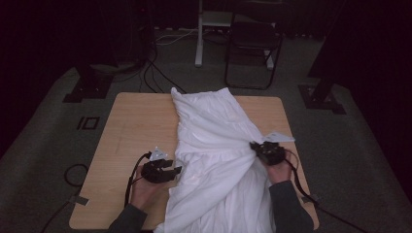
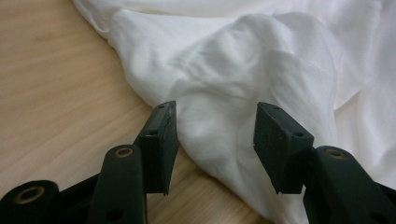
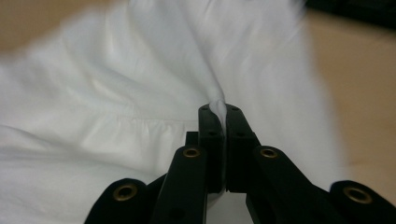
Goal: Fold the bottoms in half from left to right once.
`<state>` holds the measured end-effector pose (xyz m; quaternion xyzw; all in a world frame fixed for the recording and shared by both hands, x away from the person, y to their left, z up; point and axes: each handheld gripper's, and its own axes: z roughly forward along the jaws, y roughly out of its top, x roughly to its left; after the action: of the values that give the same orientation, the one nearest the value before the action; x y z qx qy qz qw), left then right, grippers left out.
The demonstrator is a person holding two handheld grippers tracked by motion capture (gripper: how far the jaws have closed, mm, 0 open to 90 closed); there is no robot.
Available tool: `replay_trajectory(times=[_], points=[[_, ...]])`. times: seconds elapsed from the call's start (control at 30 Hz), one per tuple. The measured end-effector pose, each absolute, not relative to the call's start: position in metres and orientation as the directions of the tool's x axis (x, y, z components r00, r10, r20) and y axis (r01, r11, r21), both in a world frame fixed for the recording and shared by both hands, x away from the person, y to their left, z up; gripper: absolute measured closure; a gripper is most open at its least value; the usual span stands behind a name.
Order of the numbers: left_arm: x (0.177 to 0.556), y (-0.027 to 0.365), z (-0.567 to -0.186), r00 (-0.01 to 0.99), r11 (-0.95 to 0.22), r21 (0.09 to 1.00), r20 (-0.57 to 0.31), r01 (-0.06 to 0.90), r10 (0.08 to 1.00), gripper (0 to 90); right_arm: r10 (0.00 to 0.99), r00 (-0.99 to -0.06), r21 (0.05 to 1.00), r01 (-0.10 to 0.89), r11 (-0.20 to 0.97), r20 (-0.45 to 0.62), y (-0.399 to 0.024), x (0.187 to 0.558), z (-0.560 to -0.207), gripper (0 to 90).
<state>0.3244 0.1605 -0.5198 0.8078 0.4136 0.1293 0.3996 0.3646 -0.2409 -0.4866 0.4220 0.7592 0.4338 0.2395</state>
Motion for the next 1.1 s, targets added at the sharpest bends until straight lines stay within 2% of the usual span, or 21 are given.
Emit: replay_trajectory(times=[0.07,0.13,0.27,0.3,0.33,0.43,0.5,0.53,0.6,0.7,0.77,1.1], points=[[0.324,0.153,-0.517,0.634,-0.349,0.759,-0.107,0.549,0.766,50.1,0.887,-0.458,0.894,0.374,0.245,-0.051,-0.258,0.357,-0.467,87.8],[0.324,0.146,-0.515,0.641,-0.359,0.762,-0.095,0.539,0.762,49.8,0.917,-0.39,0.89,0.384,0.245,-0.084,-0.275,0.358,-0.462,87.6],[0.325,0.127,-0.516,0.662,-0.375,0.764,-0.088,0.524,0.745,49.3,0.938,-0.345,0.814,0.532,0.233,-0.043,-0.3,0.376,-0.5,86.8],[0.325,0.127,-0.516,0.662,-0.375,0.764,-0.088,0.524,0.745,48.7,0.938,-0.345,0.814,0.532,0.233,-0.043,-0.3,0.376,-0.5,86.8],[0.325,0.115,-0.519,0.68,-0.392,0.76,-0.089,0.518,0.727,48.3,0.939,-0.343,0.779,0.581,0.237,-0.03,-0.303,0.379,-0.525,86.1],[0.323,0.092,-0.528,0.712,-0.444,0.741,-0.066,0.504,0.699,47.6,0.938,-0.345,0.738,0.629,0.244,-0.015,-0.303,0.381,-0.548,83.4],[0.322,0.08,-0.537,0.726,-0.5,0.713,-0.019,0.492,0.688,47.8,0.933,-0.359,0.717,0.643,0.268,-0.027,-0.301,0.38,-0.555,81.0],[0.321,0.073,-0.544,0.727,-0.528,0.692,0.007,0.492,0.687,49.3,0.93,-0.365,0.711,0.644,0.282,-0.038,-0.3,0.38,-0.557,80.6],[0.321,0.066,-0.554,0.721,-0.563,0.674,0.065,0.478,0.69,60.6,0.927,-0.372,0.71,0.639,0.295,-0.051,-0.297,0.378,-0.559,81.0],[0.324,0.064,-0.553,0.706,-0.572,0.667,0.095,0.478,0.701,73.9,0.927,-0.371,0.715,0.636,0.291,-0.047,-0.295,0.38,-0.56,81.3],[0.325,0.064,-0.553,0.702,-0.579,0.664,0.112,0.473,0.703,79.5,0.929,-0.369,0.718,0.636,0.283,-0.039,-0.294,0.381,-0.56,81.9],[0.391,0.091,-0.548,0.556,-0.555,0.636,0.228,0.536,0.799,83.0,0.926,-0.378,0.721,0.637,0.272,-0.015,-0.271,0.423,-0.558,83.7]])
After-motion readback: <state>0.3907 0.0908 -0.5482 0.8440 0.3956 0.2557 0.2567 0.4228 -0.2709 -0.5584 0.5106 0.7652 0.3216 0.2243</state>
